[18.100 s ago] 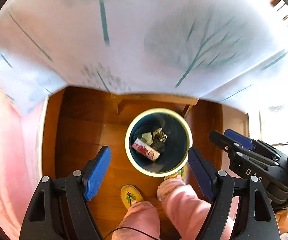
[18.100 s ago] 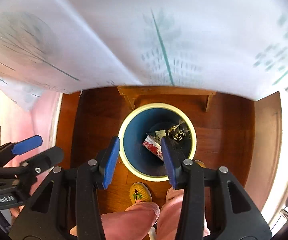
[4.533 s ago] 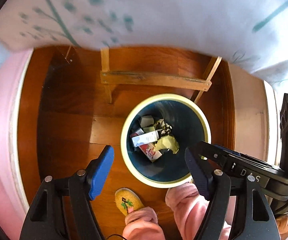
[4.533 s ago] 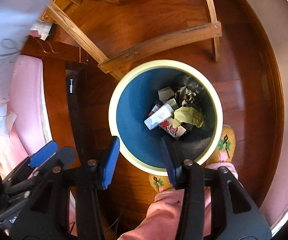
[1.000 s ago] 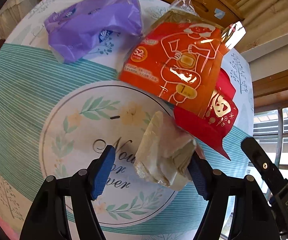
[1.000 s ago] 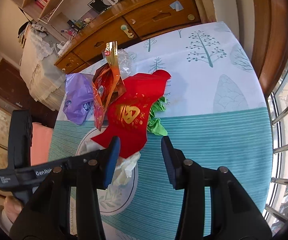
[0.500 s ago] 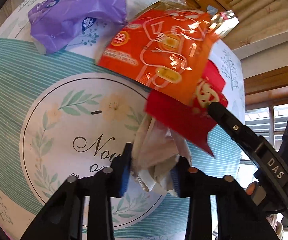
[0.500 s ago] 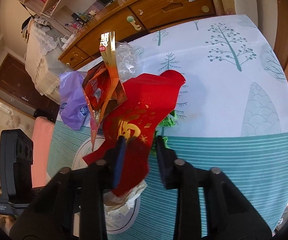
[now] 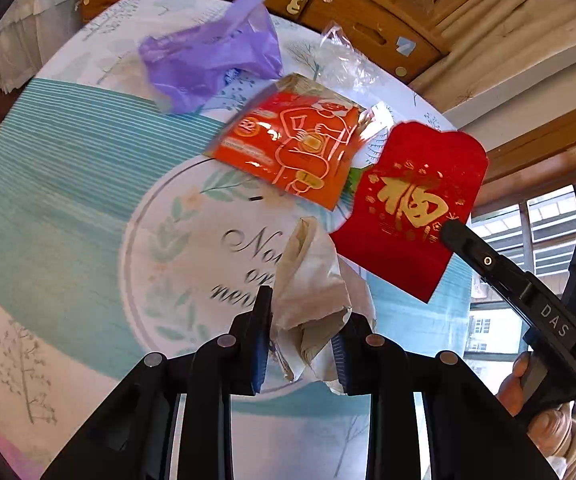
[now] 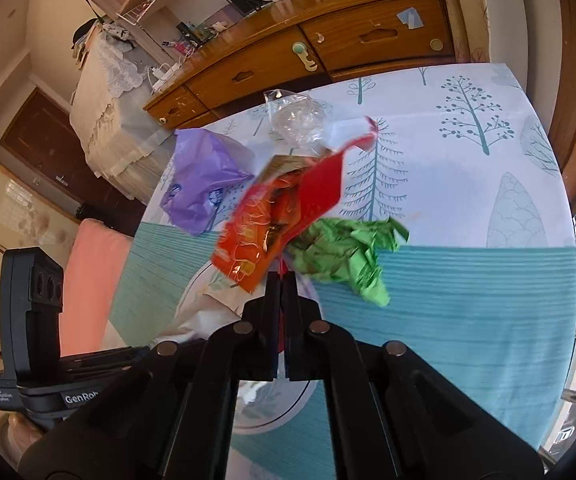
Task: Collect trash
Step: 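Carry the beige tissue and red envelope in both tools over the bin, then open both tools over the bin to drop the tissue and envelope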
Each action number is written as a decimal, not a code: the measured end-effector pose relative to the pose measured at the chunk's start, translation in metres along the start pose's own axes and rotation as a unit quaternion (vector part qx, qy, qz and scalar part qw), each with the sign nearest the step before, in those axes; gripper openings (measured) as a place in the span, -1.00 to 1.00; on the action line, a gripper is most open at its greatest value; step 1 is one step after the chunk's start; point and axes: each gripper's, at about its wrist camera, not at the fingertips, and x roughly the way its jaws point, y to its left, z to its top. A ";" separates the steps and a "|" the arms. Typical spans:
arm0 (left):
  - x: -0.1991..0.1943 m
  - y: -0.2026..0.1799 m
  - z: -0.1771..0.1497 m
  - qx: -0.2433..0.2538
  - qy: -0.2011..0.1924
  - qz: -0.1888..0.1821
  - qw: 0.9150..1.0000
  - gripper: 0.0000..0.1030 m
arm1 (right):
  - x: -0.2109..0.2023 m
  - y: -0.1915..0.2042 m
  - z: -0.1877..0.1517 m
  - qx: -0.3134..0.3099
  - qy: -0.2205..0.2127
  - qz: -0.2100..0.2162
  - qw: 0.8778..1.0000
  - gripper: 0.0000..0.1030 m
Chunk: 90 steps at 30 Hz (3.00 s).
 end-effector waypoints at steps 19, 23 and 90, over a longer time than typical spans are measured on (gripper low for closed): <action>-0.116 0.078 -0.091 0.073 -0.018 -0.002 0.997 -0.49 | -0.070 0.089 -0.131 -0.029 0.019 -0.021 0.999 -1.00; -0.142 0.105 -0.122 0.093 -0.024 -0.008 0.995 -0.49 | -0.081 0.127 -0.170 -0.042 0.020 -0.023 0.999 -1.00; 0.184 0.331 -0.404 0.177 0.080 0.131 0.972 0.53 | 0.210 0.063 -0.655 -0.043 0.238 -0.162 0.957 -0.60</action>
